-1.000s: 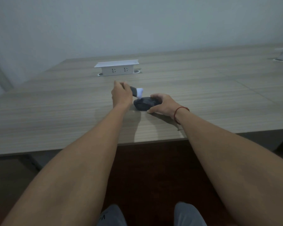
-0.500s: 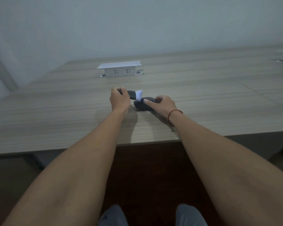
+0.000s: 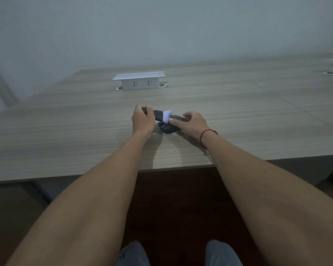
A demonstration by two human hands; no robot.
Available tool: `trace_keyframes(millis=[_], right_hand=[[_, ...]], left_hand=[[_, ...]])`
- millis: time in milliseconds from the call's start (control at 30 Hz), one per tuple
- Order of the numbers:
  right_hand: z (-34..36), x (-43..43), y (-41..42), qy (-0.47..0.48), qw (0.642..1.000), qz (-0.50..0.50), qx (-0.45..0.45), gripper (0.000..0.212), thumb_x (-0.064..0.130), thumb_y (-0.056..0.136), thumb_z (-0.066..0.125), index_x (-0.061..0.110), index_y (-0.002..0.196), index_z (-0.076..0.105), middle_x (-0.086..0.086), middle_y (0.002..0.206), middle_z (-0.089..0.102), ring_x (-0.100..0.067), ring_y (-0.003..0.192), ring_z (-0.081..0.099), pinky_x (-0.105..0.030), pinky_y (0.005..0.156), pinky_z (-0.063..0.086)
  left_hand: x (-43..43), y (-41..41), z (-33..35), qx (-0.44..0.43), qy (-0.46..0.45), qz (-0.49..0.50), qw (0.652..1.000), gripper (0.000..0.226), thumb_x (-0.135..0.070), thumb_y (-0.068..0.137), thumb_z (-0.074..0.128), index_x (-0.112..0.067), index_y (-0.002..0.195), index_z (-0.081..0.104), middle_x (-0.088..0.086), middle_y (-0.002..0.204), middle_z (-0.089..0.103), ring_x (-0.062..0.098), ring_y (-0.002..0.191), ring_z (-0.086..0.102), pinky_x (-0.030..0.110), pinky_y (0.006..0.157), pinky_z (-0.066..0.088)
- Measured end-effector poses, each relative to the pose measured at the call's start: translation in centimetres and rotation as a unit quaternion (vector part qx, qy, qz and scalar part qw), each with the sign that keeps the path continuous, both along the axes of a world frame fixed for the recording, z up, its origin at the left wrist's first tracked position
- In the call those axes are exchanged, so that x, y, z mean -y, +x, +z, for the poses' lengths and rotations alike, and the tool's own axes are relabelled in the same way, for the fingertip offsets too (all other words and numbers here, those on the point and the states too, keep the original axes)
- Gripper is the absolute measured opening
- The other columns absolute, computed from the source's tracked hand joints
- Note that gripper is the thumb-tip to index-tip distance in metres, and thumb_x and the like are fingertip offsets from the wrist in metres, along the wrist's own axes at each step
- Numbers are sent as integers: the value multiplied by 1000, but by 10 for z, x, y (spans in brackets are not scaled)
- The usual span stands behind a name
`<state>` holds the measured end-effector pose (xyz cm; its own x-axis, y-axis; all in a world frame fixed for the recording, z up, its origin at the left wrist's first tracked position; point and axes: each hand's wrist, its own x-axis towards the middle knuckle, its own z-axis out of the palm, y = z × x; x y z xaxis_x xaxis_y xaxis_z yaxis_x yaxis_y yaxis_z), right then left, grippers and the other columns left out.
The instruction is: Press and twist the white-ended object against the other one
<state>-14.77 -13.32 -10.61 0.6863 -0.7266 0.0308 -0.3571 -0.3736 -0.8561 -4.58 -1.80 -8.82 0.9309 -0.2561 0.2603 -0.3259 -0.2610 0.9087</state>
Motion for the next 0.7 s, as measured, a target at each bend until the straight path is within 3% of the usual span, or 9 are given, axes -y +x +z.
trace_keyframes(millis=[67,167,267,367,533,633,700], right_hand=[[0,3,0,38,999,14,23,85,51,70,78,11,137,45,-7,134,56,-23,119,56,-35,102,47],[3,8,-1,102,992,41,65,81,32,78,77,6,143,38,-7,140,51,-21,119,54,-16,86,49],[0,4,4,60,997,8,43,92,54,69,76,12,143,39,-8,146,47,-25,130,49,-39,108,43],[0,-5,2,-13,1000,-2,-23,112,73,52,73,15,141,39,-7,143,47,-27,130,46,-47,109,41],[2,0,-2,42,998,39,3,113,54,58,83,15,148,28,-4,149,45,-26,133,46,-48,112,38],[3,2,-4,74,995,66,21,108,42,64,84,15,150,23,-3,152,42,-25,136,43,-46,114,35],[5,3,-5,89,992,86,23,107,37,67,83,14,150,22,-2,153,41,-23,137,42,-43,115,33]], left_hand=[[-4,4,0,15,36,15,999,26,-23,99,41,-4,106,55,18,113,63,26,90,54,27,75,36],[-10,10,1,28,48,38,998,29,-25,100,38,-3,111,53,17,113,62,30,96,58,31,77,39],[-7,5,6,20,7,21,1000,31,-25,101,38,-2,115,52,14,111,60,21,88,51,28,76,37],[-1,0,8,13,-14,-6,1000,32,-25,101,39,-1,117,53,14,112,60,19,89,50,26,78,37],[10,3,5,-6,30,-44,999,33,-28,100,42,-1,114,55,13,104,59,31,102,58,32,84,43],[9,4,7,-4,59,22,998,31,-25,100,40,-1,115,53,17,116,61,30,102,58,33,83,43],[9,4,10,5,16,36,999,29,-24,101,39,-3,115,53,15,113,60,24,94,56,31,78,42]])
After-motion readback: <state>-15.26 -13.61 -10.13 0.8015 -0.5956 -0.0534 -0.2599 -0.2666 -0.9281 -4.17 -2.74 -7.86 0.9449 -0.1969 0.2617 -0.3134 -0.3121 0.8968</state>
